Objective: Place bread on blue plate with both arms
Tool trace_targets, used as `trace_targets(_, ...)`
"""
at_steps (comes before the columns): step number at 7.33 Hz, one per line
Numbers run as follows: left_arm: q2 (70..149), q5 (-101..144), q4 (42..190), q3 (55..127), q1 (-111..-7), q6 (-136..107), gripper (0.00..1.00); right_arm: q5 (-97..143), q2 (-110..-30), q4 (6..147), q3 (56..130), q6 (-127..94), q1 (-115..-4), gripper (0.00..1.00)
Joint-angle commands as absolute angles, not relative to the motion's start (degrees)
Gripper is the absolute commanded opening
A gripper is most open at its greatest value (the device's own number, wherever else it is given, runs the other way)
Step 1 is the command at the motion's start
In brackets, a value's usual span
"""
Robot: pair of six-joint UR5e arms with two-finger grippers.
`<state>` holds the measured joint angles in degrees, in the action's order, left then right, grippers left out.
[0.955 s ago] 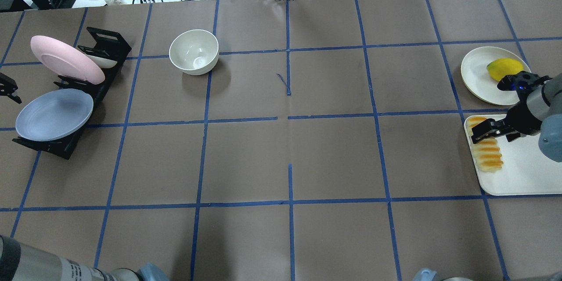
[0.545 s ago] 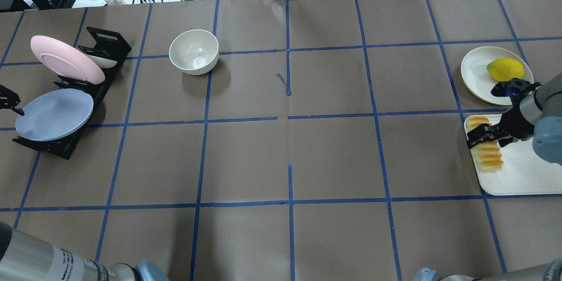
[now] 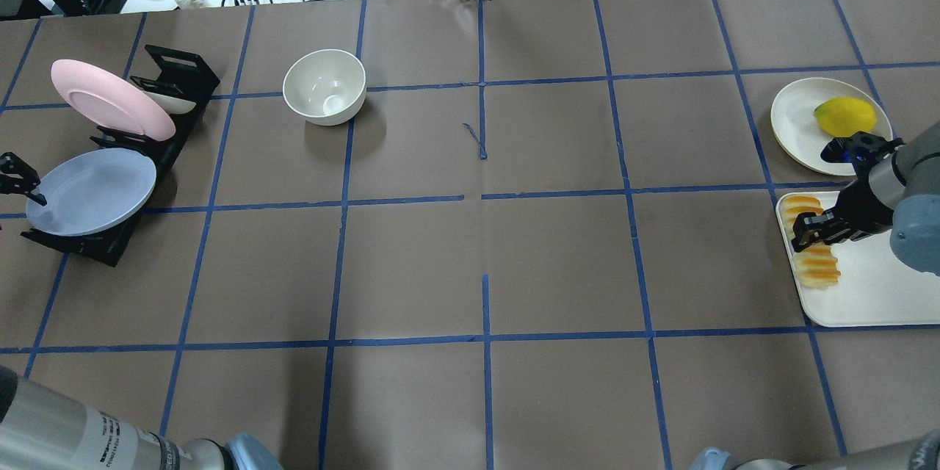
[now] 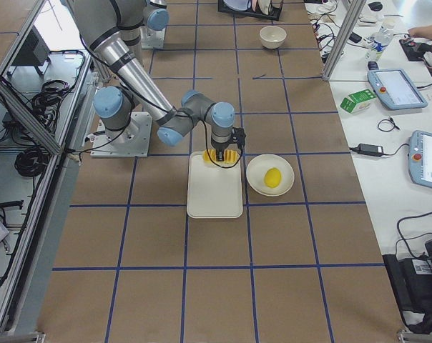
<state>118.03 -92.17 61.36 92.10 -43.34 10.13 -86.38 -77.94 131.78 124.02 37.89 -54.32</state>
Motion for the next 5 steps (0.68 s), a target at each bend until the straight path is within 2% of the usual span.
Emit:
trace_targets(1,118.0,-92.1,61.5,92.6,-43.4,10.0,0.37,-85.9,-78.7,131.6,123.1,38.0,-54.4,0.0)
trace_targets(5,117.9,-90.8,62.0,92.5,-43.3,10.0,0.0,-85.6,-82.9,125.0,118.6,37.5,-55.5,0.0)
